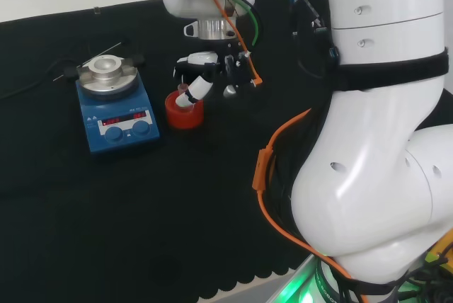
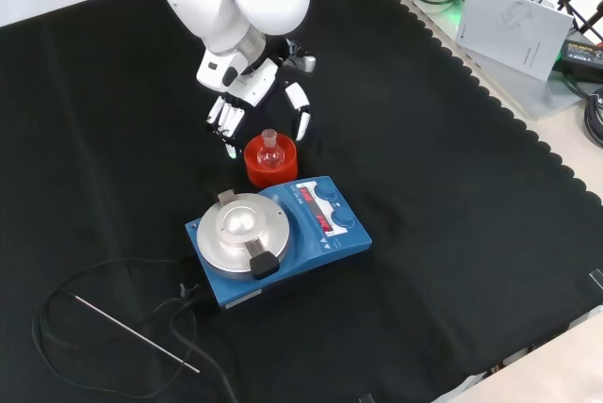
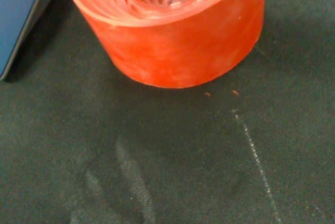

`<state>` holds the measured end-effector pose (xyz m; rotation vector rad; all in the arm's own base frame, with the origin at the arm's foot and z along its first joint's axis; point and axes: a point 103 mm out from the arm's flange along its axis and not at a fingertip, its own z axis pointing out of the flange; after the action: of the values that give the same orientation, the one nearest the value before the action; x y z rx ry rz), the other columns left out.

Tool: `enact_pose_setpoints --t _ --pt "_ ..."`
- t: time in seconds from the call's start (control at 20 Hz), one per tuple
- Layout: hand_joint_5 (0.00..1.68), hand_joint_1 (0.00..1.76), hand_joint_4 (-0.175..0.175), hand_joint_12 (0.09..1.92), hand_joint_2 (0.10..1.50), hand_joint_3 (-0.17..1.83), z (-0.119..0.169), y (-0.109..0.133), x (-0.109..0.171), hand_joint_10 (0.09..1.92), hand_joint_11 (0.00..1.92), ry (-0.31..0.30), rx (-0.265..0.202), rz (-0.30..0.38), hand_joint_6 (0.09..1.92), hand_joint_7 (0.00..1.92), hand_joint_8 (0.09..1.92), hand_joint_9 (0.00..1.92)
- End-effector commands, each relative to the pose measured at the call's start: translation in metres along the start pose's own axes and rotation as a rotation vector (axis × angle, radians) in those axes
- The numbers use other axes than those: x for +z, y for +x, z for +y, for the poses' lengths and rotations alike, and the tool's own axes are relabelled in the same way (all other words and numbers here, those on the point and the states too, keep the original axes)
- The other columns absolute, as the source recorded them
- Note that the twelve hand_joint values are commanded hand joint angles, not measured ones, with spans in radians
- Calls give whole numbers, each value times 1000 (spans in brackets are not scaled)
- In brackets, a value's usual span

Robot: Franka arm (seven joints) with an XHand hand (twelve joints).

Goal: Pick up the round-bottom flask.

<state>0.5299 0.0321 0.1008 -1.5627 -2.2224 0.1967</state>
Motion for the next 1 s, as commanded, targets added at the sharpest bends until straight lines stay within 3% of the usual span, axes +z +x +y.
enact_pose_setpoints --t 0.05,0.55,1.0 --pt "233 662 -147 1510 442 784 -1 0 -2 1005 133 -1 -2 -26 855 346 999 387" --pt "281 763 -160 1460 432 826 -1 0 -2 946 299 -19 -9 -43 1023 500 980 552" --pt "412 874 -175 1346 407 874 1 4 0 861 622 -26 -32 -62 1110 710 951 800"
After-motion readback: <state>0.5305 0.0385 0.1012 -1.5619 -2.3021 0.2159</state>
